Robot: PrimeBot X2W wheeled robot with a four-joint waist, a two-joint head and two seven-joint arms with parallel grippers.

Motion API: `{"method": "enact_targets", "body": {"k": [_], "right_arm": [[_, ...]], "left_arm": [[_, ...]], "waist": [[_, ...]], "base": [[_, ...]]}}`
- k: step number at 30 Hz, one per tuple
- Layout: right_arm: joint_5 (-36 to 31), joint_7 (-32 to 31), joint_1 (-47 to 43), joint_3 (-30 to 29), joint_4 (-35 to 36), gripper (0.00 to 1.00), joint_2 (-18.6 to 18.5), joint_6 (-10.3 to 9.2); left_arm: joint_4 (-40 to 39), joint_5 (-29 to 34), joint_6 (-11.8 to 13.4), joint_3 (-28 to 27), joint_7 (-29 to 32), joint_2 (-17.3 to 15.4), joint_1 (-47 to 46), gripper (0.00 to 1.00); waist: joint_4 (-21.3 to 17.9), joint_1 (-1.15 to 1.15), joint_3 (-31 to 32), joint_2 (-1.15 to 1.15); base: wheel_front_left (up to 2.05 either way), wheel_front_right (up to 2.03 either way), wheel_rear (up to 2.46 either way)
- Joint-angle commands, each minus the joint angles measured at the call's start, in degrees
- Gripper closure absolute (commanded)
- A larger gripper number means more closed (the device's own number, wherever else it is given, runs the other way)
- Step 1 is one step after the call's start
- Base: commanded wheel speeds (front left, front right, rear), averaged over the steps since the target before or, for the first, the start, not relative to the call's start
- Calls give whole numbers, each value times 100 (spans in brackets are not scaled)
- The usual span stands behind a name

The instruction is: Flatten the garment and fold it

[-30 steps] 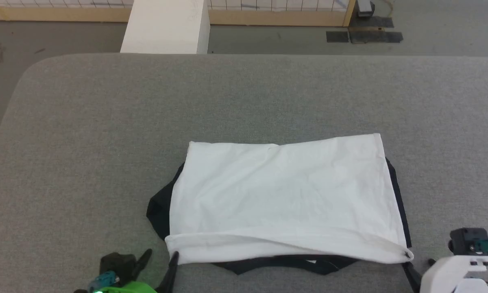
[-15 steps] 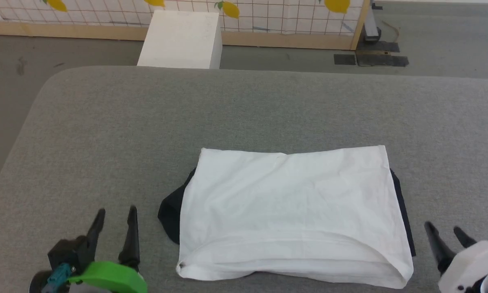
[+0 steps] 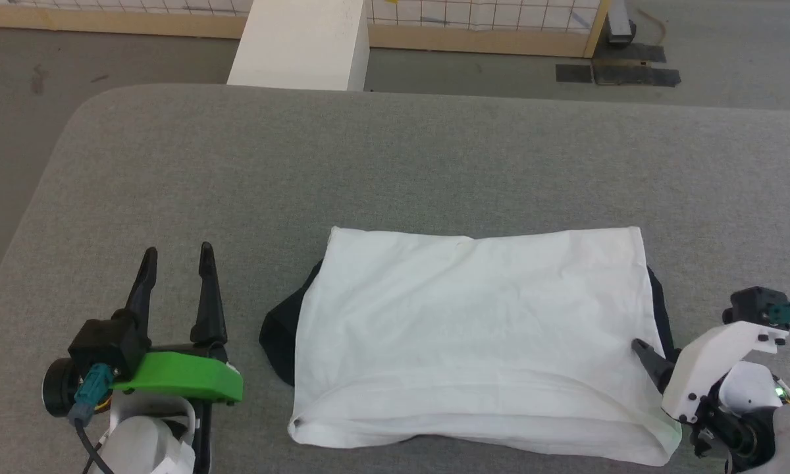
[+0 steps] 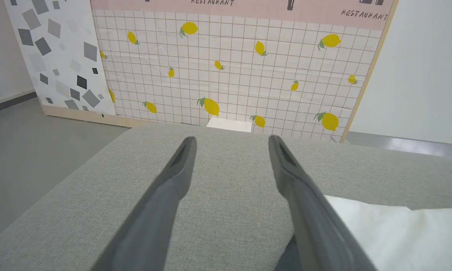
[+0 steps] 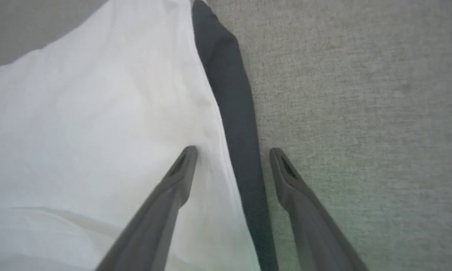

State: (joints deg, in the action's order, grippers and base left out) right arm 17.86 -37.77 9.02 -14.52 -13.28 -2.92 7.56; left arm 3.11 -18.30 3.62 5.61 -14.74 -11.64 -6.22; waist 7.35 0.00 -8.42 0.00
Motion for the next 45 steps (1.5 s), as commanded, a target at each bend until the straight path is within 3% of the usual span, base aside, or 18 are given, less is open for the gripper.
{"method": "enact_targets", "body": {"k": [1, 4, 5, 6, 7, 8, 13, 19, 25, 29, 36, 41, 45], "right_arm": [[-87, -102, 121, -5, -105, 0, 3, -8], [-61, -495, 283, 75, -461, 0, 3, -8], [-17, -574, 279, 125, -501, 46, 3, -8], [61, -641, 270, 186, -521, 64, 3, -8], [157, -661, 263, 234, -513, 89, 3, -8], [243, -632, 251, 273, -478, 100, 3, -8], [253, -363, 176, 234, -215, 100, 4, -8], [-186, -14, 18, -468, 292, 100, 4, -8], [-864, -114, -227, -1373, 865, 100, 4, -8], [-1136, -282, -393, -1471, 1273, 100, 4, -8], [-774, -760, -677, -465, 2481, 100, 4, -8], [-669, -1103, -766, 801, 3415, 100, 4, -8], [-707, -1233, -568, 1890, 3517, 100, 4, -8]], "left_arm": [[32, 108, -61, -52, -25, 64, -101, 0], [124, 289, -266, -243, -25, 265, -121, 0], [135, 316, -295, -279, -25, 294, -112, 0], [147, 345, -332, -326, -25, 328, -100, 0], [155, 368, -360, -362, -25, 354, -88, 0], [162, 397, -394, -403, -25, 383, -72, 0], [180, 503, -505, -580, -26, 489, 4, 0], [172, 614, -614, -708, -26, 594, 65, 0], [207, 705, -711, -788, -26, 654, 99, 0], [232, 743, -767, -806, -26, 690, 127, 0], [268, 798, -842, -863, -26, 720, 130, 0], [289, 831, -879, -849, -26, 751, 92, 0], [312, 836, -905, -831, -26, 777, 49, 0]], "waist": [[22, 0, -46, 0], [49, 0, -88, 0], [50, 0, -84, 0], [48, 0, -78, 0], [47, 0, -72, 0], [42, 0, -65, 0], [-11, 0, -27, 0], [-49, 0, 24, 0], [-88, 0, 70, 0], [-112, 0, 90, 0], [-142, 0, 102, 0], [-95, 0, 90, 0], [-21, 0, 61, 0]], "base": [[0, 0, 0], [0, 0, 0], [0, 0, 0], [0, 0, 0], [0, 0, 0], [0, 0, 0], [0, 0, 0], [0, 0, 0], [0, 0, 0], [0, 0, 0], [0, 0, 0], [0, 0, 0], [0, 0, 0]]}}
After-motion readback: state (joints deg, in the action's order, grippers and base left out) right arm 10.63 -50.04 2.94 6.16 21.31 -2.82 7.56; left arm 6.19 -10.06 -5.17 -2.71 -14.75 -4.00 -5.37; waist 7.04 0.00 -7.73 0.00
